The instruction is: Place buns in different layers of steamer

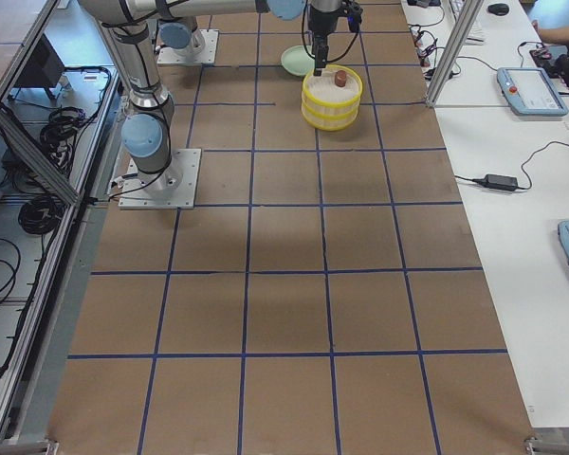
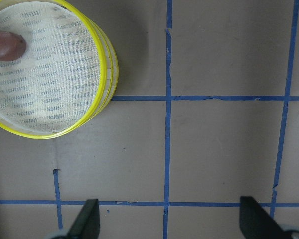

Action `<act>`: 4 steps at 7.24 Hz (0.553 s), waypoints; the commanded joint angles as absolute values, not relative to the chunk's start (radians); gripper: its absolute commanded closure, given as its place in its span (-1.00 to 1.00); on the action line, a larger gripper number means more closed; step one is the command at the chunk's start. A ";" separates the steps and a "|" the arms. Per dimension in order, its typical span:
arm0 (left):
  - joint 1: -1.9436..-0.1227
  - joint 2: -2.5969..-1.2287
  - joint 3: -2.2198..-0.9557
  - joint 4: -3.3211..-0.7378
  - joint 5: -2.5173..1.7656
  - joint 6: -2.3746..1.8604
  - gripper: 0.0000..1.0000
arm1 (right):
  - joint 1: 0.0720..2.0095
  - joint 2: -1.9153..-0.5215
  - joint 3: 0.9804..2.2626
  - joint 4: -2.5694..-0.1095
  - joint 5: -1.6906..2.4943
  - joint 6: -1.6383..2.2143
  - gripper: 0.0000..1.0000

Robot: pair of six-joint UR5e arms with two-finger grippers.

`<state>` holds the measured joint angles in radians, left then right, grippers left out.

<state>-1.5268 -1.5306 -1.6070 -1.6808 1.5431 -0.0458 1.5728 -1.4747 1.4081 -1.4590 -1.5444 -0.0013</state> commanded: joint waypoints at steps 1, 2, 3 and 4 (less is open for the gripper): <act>-1.525 -1.529 -1.605 -1.681 1.543 -0.044 -1.00 | 1.572 -1.471 1.410 -1.457 -1.545 0.014 -1.00; -1.525 -1.529 -1.608 -1.681 1.543 -0.044 -1.00 | 1.572 -1.471 1.413 -1.456 -1.546 0.014 -1.00; -1.523 -1.528 -1.609 -1.683 1.545 -0.044 -1.00 | 1.572 -1.471 1.413 -1.457 -1.545 0.014 -1.00; -1.523 -1.529 -1.609 -1.683 1.545 -0.044 -1.00 | 1.572 -1.473 1.416 -1.457 -1.543 0.014 -1.00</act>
